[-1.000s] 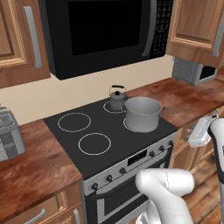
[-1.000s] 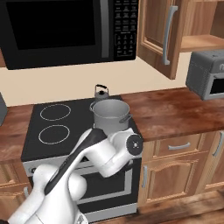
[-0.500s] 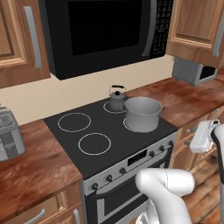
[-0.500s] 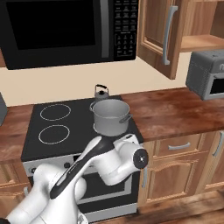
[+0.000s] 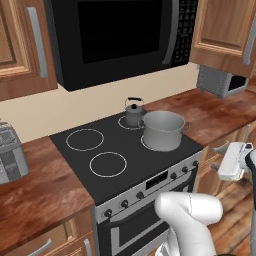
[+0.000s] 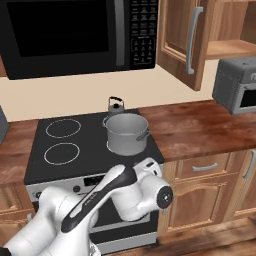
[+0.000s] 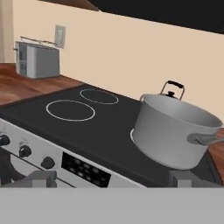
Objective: Pick the kettle from the cabinet and place it on a stove burner. Then pick the pot from the counter and place it on another stove burner. Finally, turn both burners on.
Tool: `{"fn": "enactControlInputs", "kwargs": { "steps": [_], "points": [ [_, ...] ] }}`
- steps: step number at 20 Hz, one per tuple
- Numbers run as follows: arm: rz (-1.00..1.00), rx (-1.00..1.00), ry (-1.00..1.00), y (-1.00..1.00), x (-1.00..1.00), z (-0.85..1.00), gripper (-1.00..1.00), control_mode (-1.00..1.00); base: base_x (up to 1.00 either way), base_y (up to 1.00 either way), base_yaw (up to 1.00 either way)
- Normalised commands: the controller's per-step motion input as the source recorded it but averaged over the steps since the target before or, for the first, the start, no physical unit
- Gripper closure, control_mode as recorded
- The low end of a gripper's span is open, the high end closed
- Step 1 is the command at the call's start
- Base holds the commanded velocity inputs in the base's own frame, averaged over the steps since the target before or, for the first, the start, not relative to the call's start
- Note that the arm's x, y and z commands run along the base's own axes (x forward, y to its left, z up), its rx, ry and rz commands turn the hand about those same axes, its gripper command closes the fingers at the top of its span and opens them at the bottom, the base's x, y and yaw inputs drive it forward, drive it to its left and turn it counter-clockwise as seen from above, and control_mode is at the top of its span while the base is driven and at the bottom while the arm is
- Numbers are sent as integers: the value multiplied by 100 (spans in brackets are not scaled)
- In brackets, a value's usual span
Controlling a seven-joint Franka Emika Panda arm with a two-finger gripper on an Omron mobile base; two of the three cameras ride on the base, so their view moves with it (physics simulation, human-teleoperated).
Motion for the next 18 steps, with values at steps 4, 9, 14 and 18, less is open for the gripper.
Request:
{"fn": "enactControlInputs", "kwargs": {
  "steps": [4, 9, 14, 18],
  "points": [
    [1, 4, -11, -2, -2, -11, -100, -100, 0, 0, 0],
    [0, 4, -13, 0, -8, -15, -100, -100, 0, 0, 0],
    [1, 5, -9, 0, -2, -17, -100, -100, 0, 0, 0],
    [2, 5, -6, 0, 0, -19, -100, -100, 0, 0, 0]
  ]
}}
